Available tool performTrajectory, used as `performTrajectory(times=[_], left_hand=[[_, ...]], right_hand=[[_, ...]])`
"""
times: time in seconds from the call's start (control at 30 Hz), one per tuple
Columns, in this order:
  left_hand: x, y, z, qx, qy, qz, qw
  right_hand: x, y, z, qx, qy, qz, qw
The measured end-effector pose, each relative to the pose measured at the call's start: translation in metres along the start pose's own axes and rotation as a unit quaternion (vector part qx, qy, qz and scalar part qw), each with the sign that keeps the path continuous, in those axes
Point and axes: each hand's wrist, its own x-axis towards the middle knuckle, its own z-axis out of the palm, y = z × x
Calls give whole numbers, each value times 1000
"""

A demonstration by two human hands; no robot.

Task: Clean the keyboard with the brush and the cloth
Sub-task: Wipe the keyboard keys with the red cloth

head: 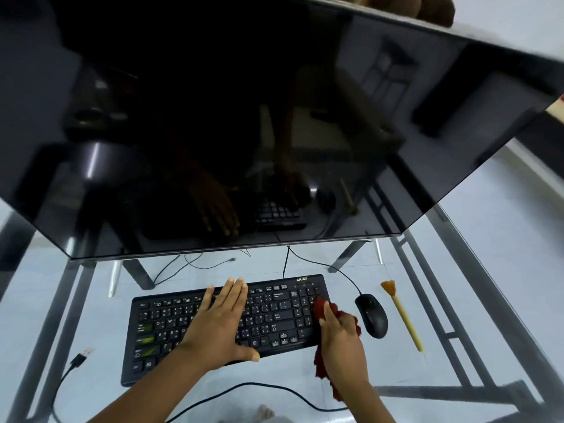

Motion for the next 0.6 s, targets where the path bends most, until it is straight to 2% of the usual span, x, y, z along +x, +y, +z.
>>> performTrajectory(times=[0.2, 0.27, 0.37, 0.4, 0.47, 0.53, 0.6], left_hand=[[-1, 2, -3, 10, -5, -3, 1000], [-2, 2, -3, 7, -4, -3, 1000], [-2, 2, -3, 6, 4, -2, 1000], [-2, 2, -3, 6, 3, -1, 1000], [-2, 1, -3, 3, 2, -1, 1000], [-2, 1, -2, 2, 2, -1, 1000], [-1, 0, -2, 4, 5, 2, 1000]], right_hand=[[60, -40, 9, -58, 35, -15, 998], [51, -65, 22, -77, 12, -78, 994], [33, -83, 31, -56, -42, -244, 967], [37, -77, 28, -41, -44, -256, 965], [55, -57, 18, -2, -38, -170, 985], [66, -45, 16, -48, 21, -94, 994], [59, -58, 25, -44, 51, -113, 991]])
